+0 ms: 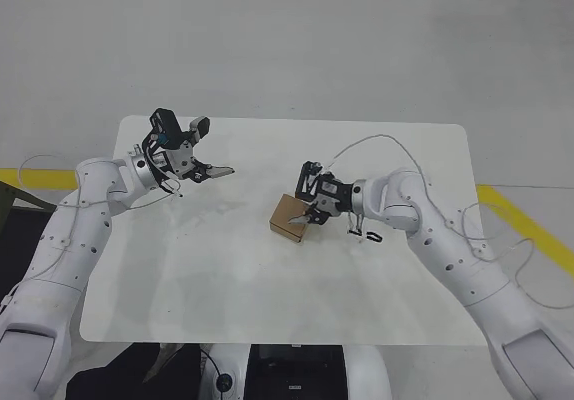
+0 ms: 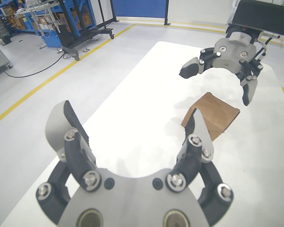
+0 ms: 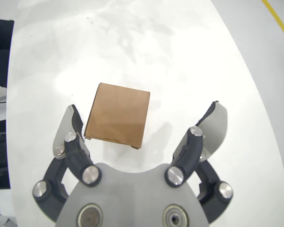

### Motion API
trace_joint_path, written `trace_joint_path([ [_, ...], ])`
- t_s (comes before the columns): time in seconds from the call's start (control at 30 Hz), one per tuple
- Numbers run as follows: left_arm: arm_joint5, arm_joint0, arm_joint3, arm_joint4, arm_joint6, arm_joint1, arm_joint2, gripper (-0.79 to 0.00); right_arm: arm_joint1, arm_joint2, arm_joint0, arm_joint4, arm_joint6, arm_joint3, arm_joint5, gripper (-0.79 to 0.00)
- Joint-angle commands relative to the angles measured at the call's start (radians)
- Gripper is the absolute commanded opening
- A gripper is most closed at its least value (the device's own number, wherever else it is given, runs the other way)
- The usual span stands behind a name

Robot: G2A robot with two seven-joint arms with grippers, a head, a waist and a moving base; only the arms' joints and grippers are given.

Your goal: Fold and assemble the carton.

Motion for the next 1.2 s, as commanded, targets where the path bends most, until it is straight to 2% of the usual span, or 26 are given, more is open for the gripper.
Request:
trace_joint_path([
  [0.0, 0.000, 0.000, 0.000, 0.000, 0.000, 0.000, 0.000, 0.000, 0.000, 0.000, 0.000, -0.003, 0.003, -0.001, 0.001, 0.000],
  [0.17, 0.000, 0.000, 0.000, 0.000, 0.000, 0.000, 0.000, 0.000, 0.000, 0.000, 0.000, -0.003, 0.003, -0.001, 0.001, 0.000],
  [0.27, 0.042, 0.005, -0.019, 0.004, -0.029, 0.000, -0.008, 0.000, 0.000, 0.000, 0.000, -0.003, 0.003, -0.001, 0.001, 0.000],
  [0.5, 0.084, 0.010, 0.000, -0.022, -0.078, 0.014, -0.083, 0.000, 0.000, 0.000, 0.000, -0.003, 0.003, -0.001, 0.001, 0.000],
  [0.9, 0.086, 0.059, 0.029, -0.104, -0.120, 0.037, -0.202, 0.000, 0.000, 0.000, 0.000, -0.003, 0.003, -0.001, 0.001, 0.000],
  [1.17, 0.082, 0.064, 0.031, -0.114, -0.120, 0.038, -0.207, 0.000, 0.012, 0.023, -0.037, -0.035, 0.014, -0.061, 0.008, 0.000],
])
